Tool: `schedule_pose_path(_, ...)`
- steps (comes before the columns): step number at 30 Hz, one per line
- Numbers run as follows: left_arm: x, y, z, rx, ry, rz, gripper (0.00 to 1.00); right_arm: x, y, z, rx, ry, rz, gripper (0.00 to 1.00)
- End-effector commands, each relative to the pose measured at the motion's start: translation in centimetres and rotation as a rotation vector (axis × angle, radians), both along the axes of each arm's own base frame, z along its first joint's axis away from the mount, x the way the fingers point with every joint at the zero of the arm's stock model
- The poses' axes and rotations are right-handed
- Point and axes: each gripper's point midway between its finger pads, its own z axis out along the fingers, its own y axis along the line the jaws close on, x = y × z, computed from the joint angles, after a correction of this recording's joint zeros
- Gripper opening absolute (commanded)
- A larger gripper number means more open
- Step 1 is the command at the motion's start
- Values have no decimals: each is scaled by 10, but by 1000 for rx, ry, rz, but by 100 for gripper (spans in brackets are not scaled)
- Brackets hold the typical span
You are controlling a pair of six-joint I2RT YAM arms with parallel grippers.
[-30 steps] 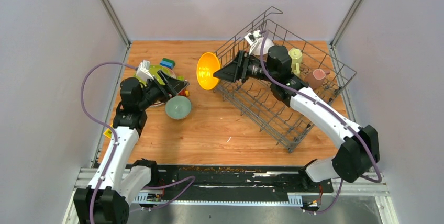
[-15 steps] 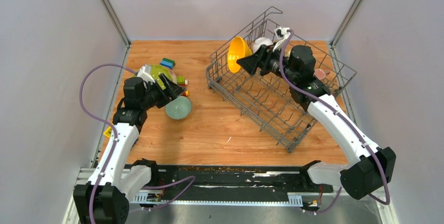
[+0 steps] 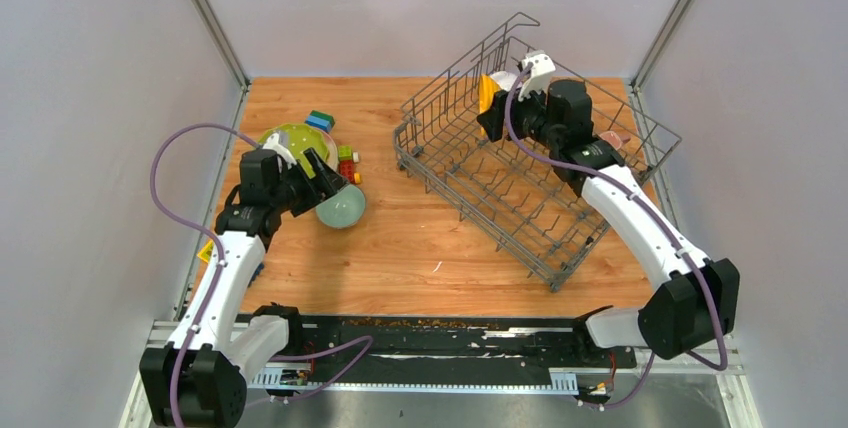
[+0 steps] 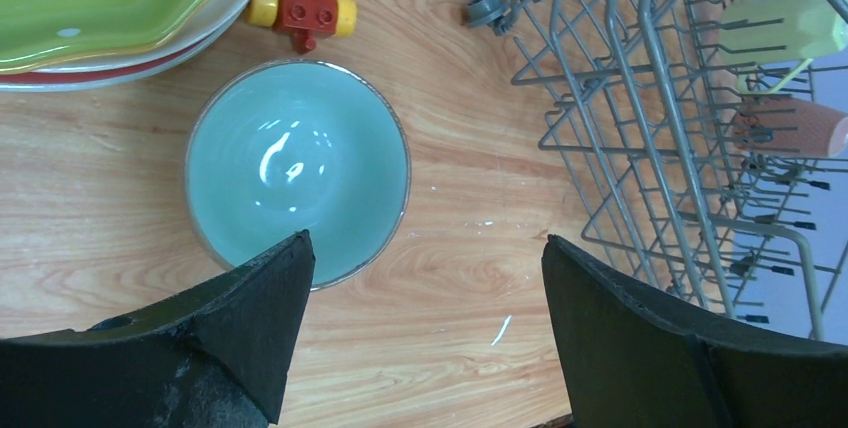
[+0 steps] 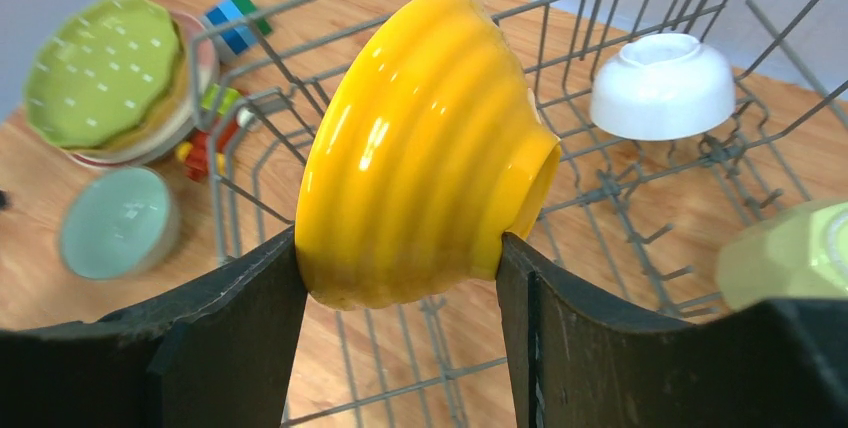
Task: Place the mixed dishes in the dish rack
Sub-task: Turn the bowl upside down on the dish rack.
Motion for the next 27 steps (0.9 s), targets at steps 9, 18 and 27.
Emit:
schedule_pose_path(9,1,10,18,52,-74,37,92,54,-12,-10,-420,-228,56,0)
schedule_pose_path(18,2,1,20,9,-75,6,93,88,-14,-38,-677,-296,135,0)
schedule_pose_path(27,1,3,18,19,-67,2,93,117,-20,-55,-842,-319,178,2)
